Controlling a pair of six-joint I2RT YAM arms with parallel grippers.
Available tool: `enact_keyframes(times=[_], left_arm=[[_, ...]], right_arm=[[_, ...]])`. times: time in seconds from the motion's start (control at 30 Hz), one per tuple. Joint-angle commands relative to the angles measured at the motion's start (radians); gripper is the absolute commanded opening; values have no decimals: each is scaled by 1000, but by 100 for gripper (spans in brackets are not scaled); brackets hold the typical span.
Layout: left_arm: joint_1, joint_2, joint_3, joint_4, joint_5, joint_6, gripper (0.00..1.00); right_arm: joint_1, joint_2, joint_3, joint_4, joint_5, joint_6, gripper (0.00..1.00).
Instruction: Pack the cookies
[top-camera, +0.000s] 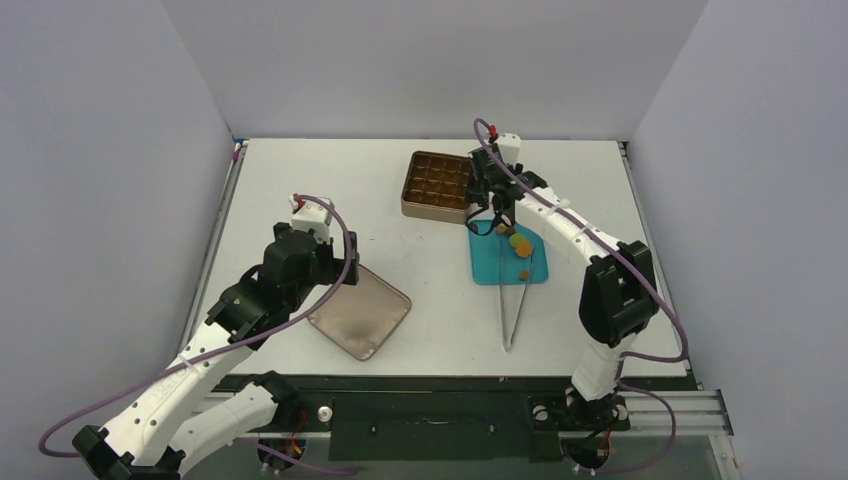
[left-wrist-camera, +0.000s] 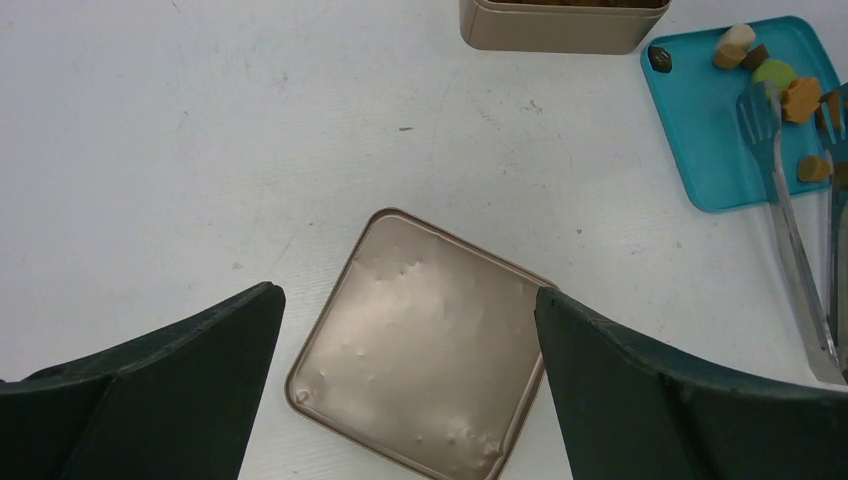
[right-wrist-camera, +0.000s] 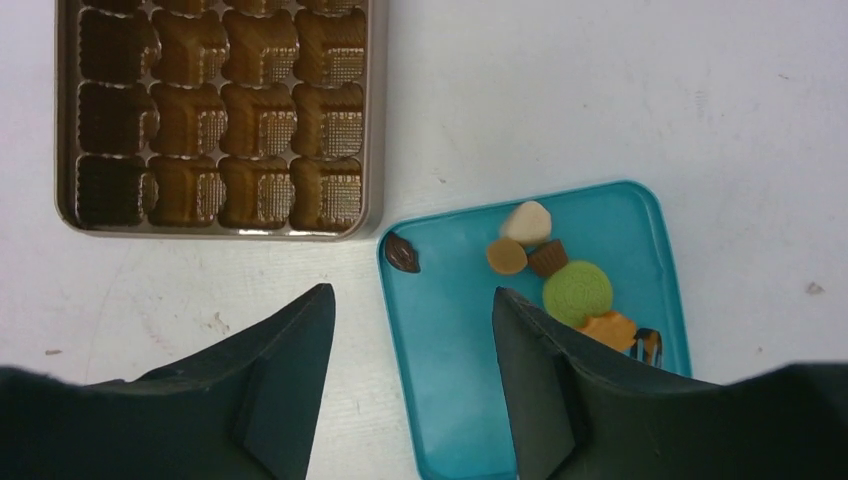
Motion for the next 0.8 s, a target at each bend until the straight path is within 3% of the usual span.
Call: enact_keyframes(times=[0.0,0.77], left_arm=[[7,-3,4,23,9,-12,97],[22,10,5,28,49,-14,97]], right_arm=[[-22,78,110,12,-37,7,54],[-91,390,365,-14,-98,74,32]])
